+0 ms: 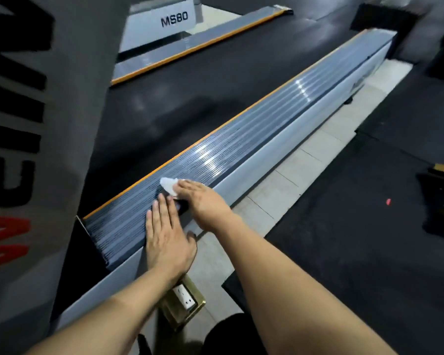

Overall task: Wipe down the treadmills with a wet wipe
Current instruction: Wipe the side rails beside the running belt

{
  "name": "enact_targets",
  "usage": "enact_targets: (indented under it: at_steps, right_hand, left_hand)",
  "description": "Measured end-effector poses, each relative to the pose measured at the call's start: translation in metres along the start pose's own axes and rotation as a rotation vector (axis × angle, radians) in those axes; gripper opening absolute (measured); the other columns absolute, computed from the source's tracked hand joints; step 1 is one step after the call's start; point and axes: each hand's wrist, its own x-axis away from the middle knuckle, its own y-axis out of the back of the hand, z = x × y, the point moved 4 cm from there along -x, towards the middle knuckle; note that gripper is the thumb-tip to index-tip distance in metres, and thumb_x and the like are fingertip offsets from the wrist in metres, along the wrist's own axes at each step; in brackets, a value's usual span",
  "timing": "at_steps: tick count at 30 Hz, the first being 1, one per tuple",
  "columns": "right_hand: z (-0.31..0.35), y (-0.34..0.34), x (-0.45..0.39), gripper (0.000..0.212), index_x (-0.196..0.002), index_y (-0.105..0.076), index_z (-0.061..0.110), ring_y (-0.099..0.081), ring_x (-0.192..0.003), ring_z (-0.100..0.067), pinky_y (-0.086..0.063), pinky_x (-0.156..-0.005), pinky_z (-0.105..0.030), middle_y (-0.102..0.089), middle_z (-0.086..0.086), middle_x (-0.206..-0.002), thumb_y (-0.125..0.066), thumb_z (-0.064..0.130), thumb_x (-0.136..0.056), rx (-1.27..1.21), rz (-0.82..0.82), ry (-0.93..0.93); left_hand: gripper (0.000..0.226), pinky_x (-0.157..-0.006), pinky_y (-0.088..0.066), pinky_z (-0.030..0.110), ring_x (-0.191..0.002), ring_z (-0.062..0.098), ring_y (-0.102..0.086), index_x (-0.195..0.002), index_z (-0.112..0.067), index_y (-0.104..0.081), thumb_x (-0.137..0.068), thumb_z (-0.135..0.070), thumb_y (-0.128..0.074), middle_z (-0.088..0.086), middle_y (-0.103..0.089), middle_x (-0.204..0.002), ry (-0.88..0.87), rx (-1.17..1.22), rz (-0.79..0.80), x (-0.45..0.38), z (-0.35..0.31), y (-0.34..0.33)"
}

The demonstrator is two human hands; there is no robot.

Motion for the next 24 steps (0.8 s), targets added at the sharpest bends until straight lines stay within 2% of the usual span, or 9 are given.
enact_targets:
  at_steps: [5, 7, 10, 12, 14, 16, 19, 21, 24]
  right_hand:
    - [-0.031, 0.019, -0.003, 0.064, -0.152, -0.04, 0.009, -0.026, -0.151, -0.023, -0.011, -0.123, -0.025, -0.032, -0.01, -0.161, -0.053, -0.004, -0.09, 0.015, -0.058, -0.069]
    - [-0.053, 0.03, -0.01, 0.063, -0.149, -0.045, 0.01, -0.032, -0.148, -0.026, -0.015, -0.122, -0.026, -0.037, -0.011, -0.159, -0.056, -0.005, -0.088, 0.021, -0.134, -0.123]
    - [-0.112, 0.059, -0.031, 0.054, -0.139, -0.056, 0.01, -0.043, -0.14, -0.03, -0.027, -0.118, -0.032, -0.048, -0.011, -0.151, -0.053, -0.003, -0.086, -0.001, -0.361, -0.377]
    - [-0.119, 0.065, -0.044, 0.055, -0.142, -0.051, 0.008, -0.041, -0.141, -0.031, -0.027, -0.119, -0.035, -0.046, -0.013, -0.152, -0.05, -0.001, -0.088, 0.063, -0.36, -0.513]
    - [-0.084, 0.056, -0.057, 0.038, -0.131, -0.059, 0.013, -0.054, -0.127, -0.031, -0.042, -0.107, -0.038, -0.06, -0.013, -0.133, -0.05, 0.008, -0.095, 0.051, -0.324, -0.453]
    - [-0.03, 0.033, -0.068, 0.032, -0.124, -0.064, 0.018, -0.06, -0.119, -0.026, -0.048, -0.101, -0.037, -0.066, -0.004, -0.123, -0.046, 0.023, -0.098, -0.035, -0.199, -0.183]
    - [0.017, -0.007, -0.076, 0.052, -0.143, -0.053, 0.028, -0.05, -0.135, -0.021, -0.04, -0.111, -0.033, -0.055, -0.003, -0.145, -0.04, 0.023, -0.093, -0.034, 0.114, 0.223]
    - [0.007, 0.008, -0.088, 0.054, -0.149, -0.042, 0.03, -0.049, -0.135, -0.021, -0.039, -0.111, -0.034, -0.052, -0.003, -0.148, -0.033, 0.031, -0.096, -0.02, 0.164, 0.232]
    - [-0.058, 0.057, -0.11, 0.054, -0.143, -0.05, 0.015, -0.054, -0.129, -0.029, -0.042, -0.106, -0.039, -0.057, -0.012, -0.139, -0.039, 0.042, -0.098, 0.195, 0.005, -0.053]
  left_hand:
    - [0.1, -0.126, 0.011, 0.043, -0.154, 0.028, 0.023, -0.156, -0.003, 0.022, -0.093, -0.047, -0.043, 0.017, 0.027, -0.164, -0.013, 0.032, -0.001, 0.0, 0.0, -0.002]
    - [0.1, -0.127, 0.008, 0.044, -0.155, 0.028, 0.019, -0.158, -0.004, 0.017, -0.087, -0.048, -0.038, 0.016, 0.023, -0.166, -0.022, 0.05, -0.044, 0.0, 0.002, -0.001]
    - [0.101, -0.125, 0.012, 0.044, -0.153, 0.027, 0.026, -0.155, -0.005, 0.026, -0.086, -0.051, -0.032, 0.016, 0.032, -0.163, -0.023, 0.035, -0.043, 0.0, 0.003, -0.006]
    - [0.099, -0.126, 0.01, 0.044, -0.153, 0.027, 0.025, -0.155, -0.005, 0.026, -0.086, -0.049, -0.029, 0.015, 0.032, -0.163, 0.0, 0.036, -0.063, -0.001, 0.003, -0.008]
    - [0.099, -0.127, 0.001, 0.046, -0.157, 0.028, 0.011, -0.159, -0.003, 0.012, -0.082, -0.048, -0.031, 0.016, 0.017, -0.168, 0.033, 0.012, -0.105, -0.002, 0.002, -0.009]
    - [0.097, -0.127, -0.009, 0.048, -0.158, 0.029, -0.002, -0.16, -0.001, -0.005, -0.079, -0.047, -0.031, 0.017, 0.002, -0.17, 0.054, -0.016, -0.097, -0.003, 0.003, -0.012]
    - [0.095, -0.127, -0.008, 0.048, -0.157, 0.029, 0.005, -0.159, 0.0, -0.007, -0.08, -0.05, -0.019, 0.018, 0.008, -0.169, 0.037, -0.059, -0.092, -0.003, 0.001, -0.01]
    - [0.094, -0.127, 0.002, 0.045, -0.156, 0.026, 0.014, -0.159, -0.004, 0.006, -0.081, -0.052, -0.015, 0.015, 0.018, -0.168, 0.047, -0.051, -0.071, -0.003, 0.001, -0.01]
    - [0.093, -0.126, 0.01, 0.042, -0.155, 0.023, 0.019, -0.159, -0.009, 0.015, -0.087, -0.051, -0.024, 0.011, 0.022, -0.167, 0.059, -0.022, -0.055, -0.002, 0.001, -0.006]
